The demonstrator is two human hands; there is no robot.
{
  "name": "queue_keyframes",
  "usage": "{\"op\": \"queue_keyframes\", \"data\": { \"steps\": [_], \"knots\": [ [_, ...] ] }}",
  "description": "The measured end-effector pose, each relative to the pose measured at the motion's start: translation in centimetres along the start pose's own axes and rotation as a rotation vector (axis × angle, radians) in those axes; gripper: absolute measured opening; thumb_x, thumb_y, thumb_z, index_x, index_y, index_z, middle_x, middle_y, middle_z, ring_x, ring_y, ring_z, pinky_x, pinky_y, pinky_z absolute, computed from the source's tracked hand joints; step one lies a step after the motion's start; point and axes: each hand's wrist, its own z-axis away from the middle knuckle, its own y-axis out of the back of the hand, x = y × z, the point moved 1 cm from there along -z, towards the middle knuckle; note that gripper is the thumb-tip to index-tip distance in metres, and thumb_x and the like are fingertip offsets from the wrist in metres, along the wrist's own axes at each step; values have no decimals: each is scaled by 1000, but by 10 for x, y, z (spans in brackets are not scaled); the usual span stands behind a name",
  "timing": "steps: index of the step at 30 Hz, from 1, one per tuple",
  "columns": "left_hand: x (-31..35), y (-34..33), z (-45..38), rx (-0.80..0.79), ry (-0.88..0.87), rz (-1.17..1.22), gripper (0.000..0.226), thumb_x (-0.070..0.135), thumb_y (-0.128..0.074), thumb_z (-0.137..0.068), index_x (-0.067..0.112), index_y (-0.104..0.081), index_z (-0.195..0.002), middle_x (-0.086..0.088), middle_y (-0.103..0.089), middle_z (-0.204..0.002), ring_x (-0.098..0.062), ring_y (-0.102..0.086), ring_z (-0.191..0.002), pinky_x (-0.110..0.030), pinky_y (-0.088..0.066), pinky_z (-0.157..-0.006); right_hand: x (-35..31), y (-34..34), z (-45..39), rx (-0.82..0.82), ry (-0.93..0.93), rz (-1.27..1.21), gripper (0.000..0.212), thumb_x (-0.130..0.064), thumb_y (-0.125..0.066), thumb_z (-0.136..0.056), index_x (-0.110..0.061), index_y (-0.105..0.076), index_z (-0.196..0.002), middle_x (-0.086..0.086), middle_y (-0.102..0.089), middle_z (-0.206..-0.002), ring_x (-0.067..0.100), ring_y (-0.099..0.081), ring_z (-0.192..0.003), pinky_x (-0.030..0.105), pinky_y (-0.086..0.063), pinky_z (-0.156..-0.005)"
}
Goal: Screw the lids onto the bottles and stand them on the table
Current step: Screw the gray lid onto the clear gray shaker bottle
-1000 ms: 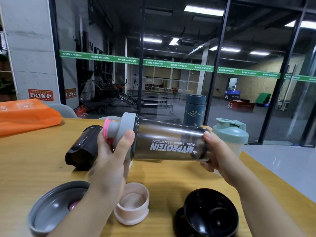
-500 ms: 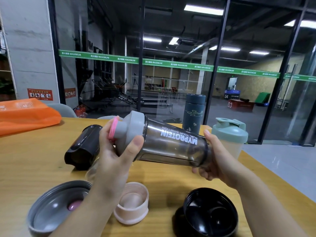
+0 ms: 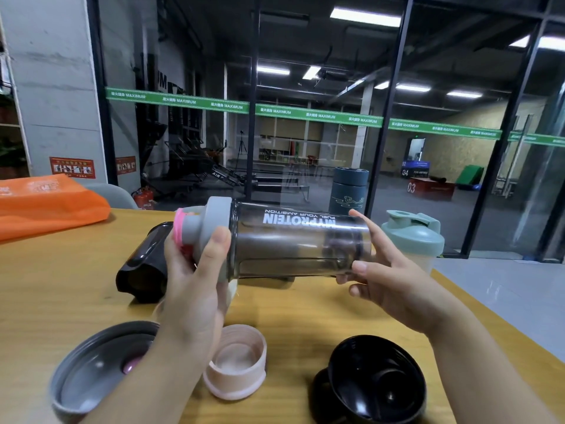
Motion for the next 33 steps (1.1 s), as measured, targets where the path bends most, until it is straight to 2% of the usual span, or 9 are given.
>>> {"op": "queue_keyframes", "data": {
  "steps": [5, 11, 15, 19, 22, 24, 26, 30, 33],
  "knots": [
    [2, -2, 0, -3, 7, 36, 41, 28, -63, -73, 38, -55, -112, 8, -69, -104, -9, -65, -94, -26, -53, -85, 1, 4, -1, 23, 17, 19, 85, -23, -77, -58, -48, -45, -133, 2, -68, -99, 18, -61, -73, 26, -49, -62],
    [3, -3, 1, -25, 31, 23, 42, 29, -68, -72, 35, -54, -111, 5, -68, -108, -10, -65, -99, -22, -55, -81, 4, 6, -1, 37, -7, 47, 90, -29, -77, -57, -37, -39, -138, 2, -64, -86, 16, -51, -61, 24, -44, -54],
    [4, -1, 2, -40, 41, -3, 61, 41, -73, -58, 34, -54, -115, -6, -64, -125, -22, -60, -117, -42, -48, -99, 6, 6, -2, 52, -36, 89, 101, -47, -84, -54, -30, -36, -140, 14, -54, -92, 15, -49, -59, 24, -42, -54],
    [2, -1, 2, -44, 55, -6, 56, 39, -73, -58, 35, -56, -111, -11, -62, -128, -31, -56, -121, -55, -39, -105, 7, 4, -3, 41, -40, 75, 89, -56, -81, -53, -26, -46, -128, 14, -50, -87, 14, -42, -52, 22, -36, -49],
    [0, 0, 1, -53, 57, -25, 50, 35, -74, -63, 34, -57, -110, -10, -65, -121, -30, -58, -119, -51, -43, -103, 9, 3, -3, 42, -50, 58, 72, -65, -80, -46, -28, -56, -102, 0, -56, -75, 13, -37, -49, 23, -30, -46],
    [-1, 0, 1, -55, 50, -27, 60, 34, -74, -63, 30, -54, -119, -8, -64, -123, -28, -57, -121, -46, -42, -104, 11, 2, -3, 47, -69, 40, 60, -65, -77, -48, -29, -59, -92, -5, -59, -72, 13, -34, -47, 23, -27, -46],
    [-2, 0, 1, -51, 51, -37, 73, 32, -74, -64, 25, -46, -132, -10, -60, -131, -28, -54, -125, -46, -40, -107, 11, 0, -3, 65, -102, 29, 62, -71, -74, -47, -27, -63, -90, -3, -59, -70, 14, -32, -45, 22, -26, -45],
    [-3, 1, 1, -93, 16, -104, 76, 37, -75, -62, 28, -45, -132, -13, -56, -133, -31, -52, -125, -52, -37, -108, 13, -1, -3, 122, -238, 92, 67, -71, -45, -75, -15, -65, -107, 7, -49, -59, 14, -30, -41, 22, -19, -43],
    [-3, 1, 2, -113, -9, -133, 81, 39, -75, -60, 28, -43, -134, -16, -50, -139, -34, -48, -128, -53, -36, -109, 18, 2, -3, 160, -333, 120, 83, -80, -34, -75, -9, -67, -102, 12, -44, -51, 15, -28, -38, 20, -20, -42]
  ]
}}
